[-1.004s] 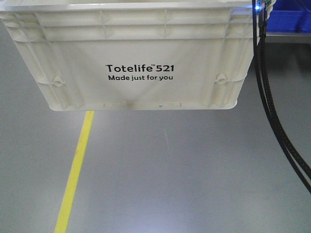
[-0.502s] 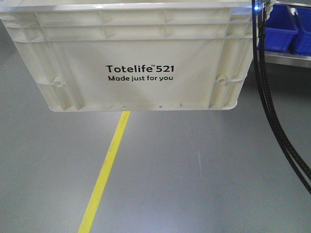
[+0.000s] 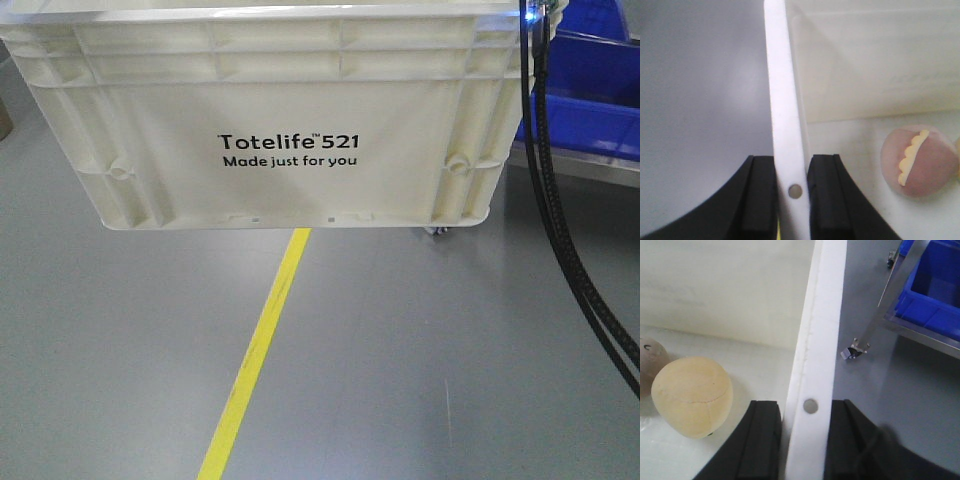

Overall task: Place moving items into box and shelve
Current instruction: 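Keep holding the crate while driving across the floor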

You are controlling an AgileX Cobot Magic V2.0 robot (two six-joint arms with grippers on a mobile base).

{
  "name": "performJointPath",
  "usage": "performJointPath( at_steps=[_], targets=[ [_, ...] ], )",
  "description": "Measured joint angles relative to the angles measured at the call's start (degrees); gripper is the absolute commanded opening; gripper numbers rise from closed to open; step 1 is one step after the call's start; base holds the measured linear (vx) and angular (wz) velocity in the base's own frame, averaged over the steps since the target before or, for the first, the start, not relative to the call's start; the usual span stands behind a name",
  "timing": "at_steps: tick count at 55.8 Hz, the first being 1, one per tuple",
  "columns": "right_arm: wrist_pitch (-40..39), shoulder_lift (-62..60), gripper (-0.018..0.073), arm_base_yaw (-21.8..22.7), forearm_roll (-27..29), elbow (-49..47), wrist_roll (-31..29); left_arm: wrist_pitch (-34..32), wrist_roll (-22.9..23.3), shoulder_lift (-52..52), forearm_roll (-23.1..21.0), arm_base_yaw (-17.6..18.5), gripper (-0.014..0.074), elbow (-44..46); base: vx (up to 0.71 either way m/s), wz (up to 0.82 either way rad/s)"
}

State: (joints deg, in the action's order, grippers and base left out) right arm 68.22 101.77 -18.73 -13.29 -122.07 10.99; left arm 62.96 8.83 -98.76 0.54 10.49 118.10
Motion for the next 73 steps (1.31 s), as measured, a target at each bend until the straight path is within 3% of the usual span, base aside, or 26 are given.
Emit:
performJointPath(
  at_steps=[73],
  targets=[
    [0.0,0.0,-0.0004,-0.06,-0.05,0.0,0.0,-0.04,0.0,0.0,0.01,0.0,-0.0001,0.0,0.54,0.04]
  ],
)
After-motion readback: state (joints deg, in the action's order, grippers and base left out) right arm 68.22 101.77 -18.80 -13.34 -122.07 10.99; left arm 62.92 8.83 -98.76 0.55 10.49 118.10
